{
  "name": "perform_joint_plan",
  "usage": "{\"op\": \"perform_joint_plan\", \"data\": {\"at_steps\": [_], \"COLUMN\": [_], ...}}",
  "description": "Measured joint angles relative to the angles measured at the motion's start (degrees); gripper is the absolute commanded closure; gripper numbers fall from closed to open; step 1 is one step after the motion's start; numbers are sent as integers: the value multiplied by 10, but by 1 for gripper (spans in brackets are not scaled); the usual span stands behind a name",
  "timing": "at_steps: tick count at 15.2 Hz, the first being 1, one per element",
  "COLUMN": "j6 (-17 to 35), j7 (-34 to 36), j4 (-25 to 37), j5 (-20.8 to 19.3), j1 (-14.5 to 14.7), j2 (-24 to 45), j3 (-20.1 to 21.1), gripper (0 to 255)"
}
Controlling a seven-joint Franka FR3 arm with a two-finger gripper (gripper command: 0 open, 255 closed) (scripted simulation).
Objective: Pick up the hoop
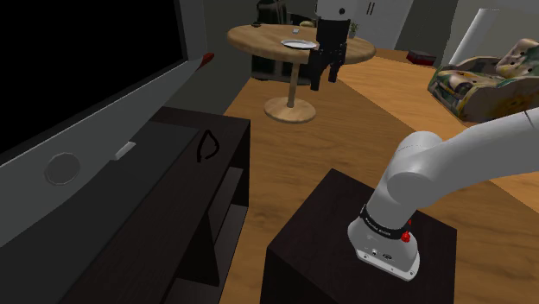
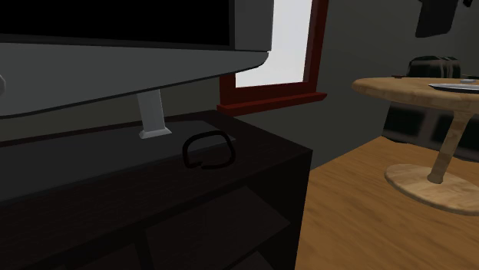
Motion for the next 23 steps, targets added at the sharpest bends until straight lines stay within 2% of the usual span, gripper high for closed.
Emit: {"op": "perform_joint_plan", "data": {"at_steps": [3, 7, 13, 17, 23], "j6": [10, 32, 74, 93, 115], "j7": [32, 129, 282, 380, 532], "j4": [2, 15, 62, 119, 220], "j5": [12, 43, 75, 78, 60], "j1": [0, -4, -11, -19, -18], "j2": [15, 61, 166, 251, 392], "j3": [18, 68, 140, 177, 219], "gripper": [0, 0, 0, 0, 0]}}
